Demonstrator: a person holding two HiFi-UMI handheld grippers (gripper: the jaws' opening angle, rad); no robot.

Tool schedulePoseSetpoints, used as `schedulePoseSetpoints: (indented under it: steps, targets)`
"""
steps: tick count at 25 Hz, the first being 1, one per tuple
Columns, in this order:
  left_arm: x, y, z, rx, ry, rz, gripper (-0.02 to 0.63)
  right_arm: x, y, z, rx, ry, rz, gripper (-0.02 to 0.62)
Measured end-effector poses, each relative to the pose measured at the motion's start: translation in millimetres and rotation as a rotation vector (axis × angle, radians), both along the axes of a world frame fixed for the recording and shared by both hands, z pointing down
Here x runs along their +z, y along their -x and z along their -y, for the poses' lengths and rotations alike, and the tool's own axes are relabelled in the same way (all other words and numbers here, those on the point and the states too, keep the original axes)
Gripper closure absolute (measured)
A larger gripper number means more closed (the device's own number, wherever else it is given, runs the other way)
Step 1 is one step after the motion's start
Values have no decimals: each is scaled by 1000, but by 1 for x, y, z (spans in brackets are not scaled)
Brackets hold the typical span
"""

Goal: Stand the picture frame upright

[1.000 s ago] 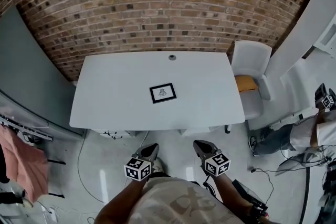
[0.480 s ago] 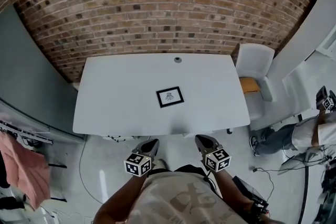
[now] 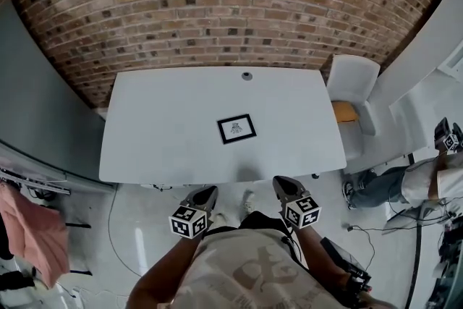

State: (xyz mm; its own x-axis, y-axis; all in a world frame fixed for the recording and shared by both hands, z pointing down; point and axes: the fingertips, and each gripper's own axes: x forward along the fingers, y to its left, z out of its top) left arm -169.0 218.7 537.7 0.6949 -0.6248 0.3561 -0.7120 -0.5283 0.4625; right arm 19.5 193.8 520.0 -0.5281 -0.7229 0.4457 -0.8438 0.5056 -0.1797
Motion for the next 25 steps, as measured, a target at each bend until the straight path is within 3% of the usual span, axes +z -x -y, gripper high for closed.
schedulePoseSetpoints:
  steps: [9, 25]
  targets:
    - [1, 0, 23, -15, 11, 28, 603, 18, 2, 22, -49, 33, 18, 588]
    - [5, -36, 125, -154, 49, 58, 602, 43, -34, 143, -192, 93, -1, 588]
